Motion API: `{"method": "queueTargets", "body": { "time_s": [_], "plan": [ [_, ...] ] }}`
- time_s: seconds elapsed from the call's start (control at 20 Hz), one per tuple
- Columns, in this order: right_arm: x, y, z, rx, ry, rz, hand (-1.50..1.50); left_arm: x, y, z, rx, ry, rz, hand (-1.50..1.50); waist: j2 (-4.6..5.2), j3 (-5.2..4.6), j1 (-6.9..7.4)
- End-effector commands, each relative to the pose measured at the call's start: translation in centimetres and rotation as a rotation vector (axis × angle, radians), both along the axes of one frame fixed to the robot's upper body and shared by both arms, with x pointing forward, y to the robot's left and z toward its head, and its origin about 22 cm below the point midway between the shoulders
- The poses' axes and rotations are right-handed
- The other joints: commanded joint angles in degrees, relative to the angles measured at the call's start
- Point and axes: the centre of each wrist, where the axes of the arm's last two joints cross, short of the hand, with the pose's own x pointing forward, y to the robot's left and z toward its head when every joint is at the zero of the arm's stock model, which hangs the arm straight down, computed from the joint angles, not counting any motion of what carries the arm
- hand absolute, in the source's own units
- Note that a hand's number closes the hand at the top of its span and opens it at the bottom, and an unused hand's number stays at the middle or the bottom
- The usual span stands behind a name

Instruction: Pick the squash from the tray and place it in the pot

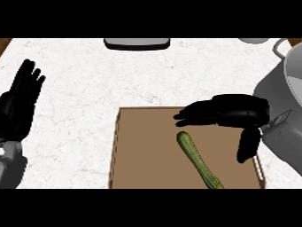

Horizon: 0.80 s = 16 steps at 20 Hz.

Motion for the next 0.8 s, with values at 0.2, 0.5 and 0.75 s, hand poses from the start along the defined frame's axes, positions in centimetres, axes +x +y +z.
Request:
{"method": "queueTargets", "body": {
  "time_s": [0.2, 0.5, 0.75],
  "plan": [
    [-2.4, 0.9, -2.4, -0.078, 0.064, 0.054, -1.5, -0.7, 0.1, 0.2, 0.006, -0.003, 0.001, 0.0, 0.1, 0.04, 0.19],
    [-1.8, 1.0, -3.1, -0.129, 0.028, 0.017, -1.5, 0.1, -0.7, 1.0, -0.003, -0.03, 0.001, 0.0, 0.17, 0.04, 0.22],
    [-3.9, -0.4, -5.3, -0.197, -0.034, -0.014, -1.5, -1.2, -1.5, 1.3, 0.014, -0.014, 0.002, 0.0, 0.11, 0.06, 0.19]
  ]
}}
